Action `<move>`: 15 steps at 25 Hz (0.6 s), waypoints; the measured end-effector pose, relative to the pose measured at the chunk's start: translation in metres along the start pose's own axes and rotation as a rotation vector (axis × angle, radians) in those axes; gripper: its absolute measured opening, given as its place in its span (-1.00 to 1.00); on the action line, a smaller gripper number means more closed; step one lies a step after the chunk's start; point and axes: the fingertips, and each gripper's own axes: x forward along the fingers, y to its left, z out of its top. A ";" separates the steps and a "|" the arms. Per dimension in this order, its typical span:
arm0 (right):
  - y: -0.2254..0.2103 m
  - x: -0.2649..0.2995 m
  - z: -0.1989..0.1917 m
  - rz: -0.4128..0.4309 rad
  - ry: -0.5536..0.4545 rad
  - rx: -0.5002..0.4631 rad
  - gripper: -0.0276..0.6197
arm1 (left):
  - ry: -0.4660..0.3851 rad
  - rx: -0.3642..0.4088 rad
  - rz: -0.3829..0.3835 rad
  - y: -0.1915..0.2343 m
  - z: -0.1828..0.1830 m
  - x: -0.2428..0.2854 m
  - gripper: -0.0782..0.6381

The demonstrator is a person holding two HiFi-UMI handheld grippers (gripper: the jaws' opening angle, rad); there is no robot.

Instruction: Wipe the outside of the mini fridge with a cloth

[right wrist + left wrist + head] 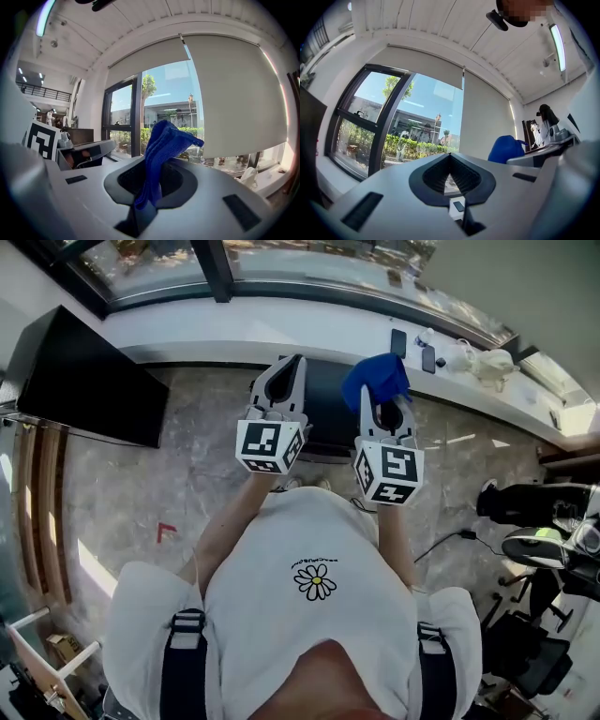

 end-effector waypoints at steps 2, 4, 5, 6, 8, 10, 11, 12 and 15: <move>0.003 0.002 0.004 0.002 -0.010 -0.008 -0.70 | -0.017 0.037 -0.008 0.001 0.010 0.000 -0.77; 0.008 0.003 0.006 0.008 -0.015 -0.011 -0.70 | -0.028 0.053 -0.005 0.005 0.016 -0.001 -0.77; 0.011 0.005 0.007 0.013 -0.016 -0.011 -0.70 | -0.031 0.055 -0.001 0.007 0.018 -0.001 -0.77; 0.014 0.006 0.007 0.018 -0.017 -0.010 -0.70 | -0.033 0.055 0.004 0.010 0.019 -0.002 -0.77; 0.017 0.007 0.006 0.029 -0.014 -0.009 -0.70 | -0.034 0.058 0.010 0.011 0.019 -0.003 -0.77; 0.019 0.009 0.005 0.037 -0.011 -0.010 -0.70 | -0.038 0.069 0.009 0.010 0.019 -0.004 -0.77; 0.019 0.010 0.004 0.041 -0.010 -0.010 -0.70 | -0.043 0.076 0.007 0.009 0.018 -0.005 -0.77; 0.020 0.011 0.003 0.046 -0.008 -0.008 -0.70 | -0.046 0.082 0.006 0.008 0.017 -0.006 -0.77; 0.024 0.014 -0.001 0.077 -0.002 0.050 -0.70 | -0.044 0.089 0.007 0.007 0.014 -0.011 -0.77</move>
